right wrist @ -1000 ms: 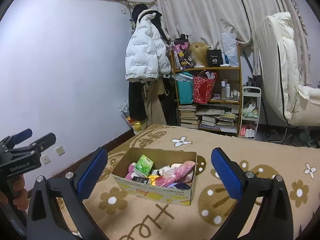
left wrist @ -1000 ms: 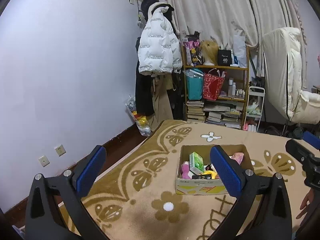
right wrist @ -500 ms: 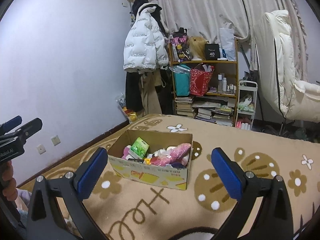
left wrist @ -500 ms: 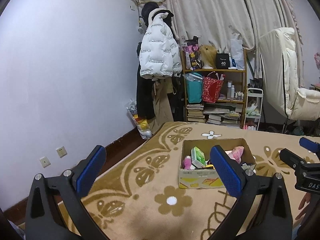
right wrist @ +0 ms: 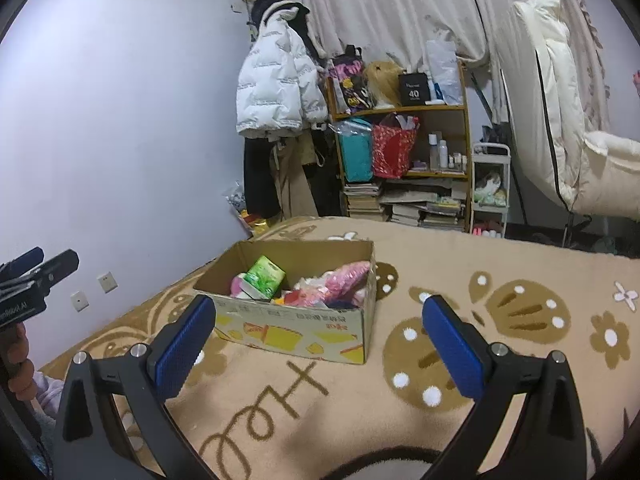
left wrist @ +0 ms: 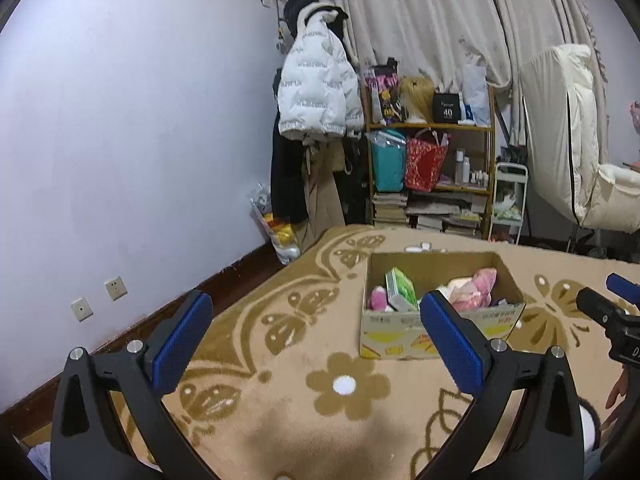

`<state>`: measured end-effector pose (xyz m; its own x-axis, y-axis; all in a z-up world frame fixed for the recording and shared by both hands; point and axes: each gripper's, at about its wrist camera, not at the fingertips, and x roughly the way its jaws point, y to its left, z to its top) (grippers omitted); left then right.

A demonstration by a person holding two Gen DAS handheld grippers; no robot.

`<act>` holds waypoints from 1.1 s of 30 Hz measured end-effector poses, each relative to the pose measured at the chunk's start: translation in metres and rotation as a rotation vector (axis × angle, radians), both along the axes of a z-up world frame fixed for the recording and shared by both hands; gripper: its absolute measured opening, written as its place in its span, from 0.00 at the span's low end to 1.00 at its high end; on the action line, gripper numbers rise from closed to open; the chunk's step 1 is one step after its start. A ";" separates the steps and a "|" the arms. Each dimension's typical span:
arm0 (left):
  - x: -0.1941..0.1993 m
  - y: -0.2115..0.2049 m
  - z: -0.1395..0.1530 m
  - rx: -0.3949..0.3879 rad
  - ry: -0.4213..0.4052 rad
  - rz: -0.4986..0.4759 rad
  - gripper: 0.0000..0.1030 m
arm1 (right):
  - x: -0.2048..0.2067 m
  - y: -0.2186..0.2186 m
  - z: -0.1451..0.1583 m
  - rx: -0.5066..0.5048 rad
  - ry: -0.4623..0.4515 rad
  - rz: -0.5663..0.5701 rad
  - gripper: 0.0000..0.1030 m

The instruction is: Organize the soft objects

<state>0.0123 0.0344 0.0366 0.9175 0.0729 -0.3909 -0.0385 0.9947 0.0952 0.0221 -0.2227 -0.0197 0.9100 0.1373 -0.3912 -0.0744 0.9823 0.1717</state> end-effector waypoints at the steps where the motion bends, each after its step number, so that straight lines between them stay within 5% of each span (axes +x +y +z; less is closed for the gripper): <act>1: 0.003 -0.002 -0.003 0.002 0.010 -0.006 1.00 | 0.002 -0.002 -0.004 0.004 0.006 -0.005 1.00; 33: 0.022 -0.024 -0.024 0.057 0.100 -0.074 1.00 | 0.006 0.000 -0.027 -0.040 0.033 -0.015 1.00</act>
<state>0.0342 0.0100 0.0121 0.8777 0.0311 -0.4781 0.0474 0.9873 0.1514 0.0282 -0.2227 -0.0463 0.8985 0.1078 -0.4255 -0.0550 0.9894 0.1344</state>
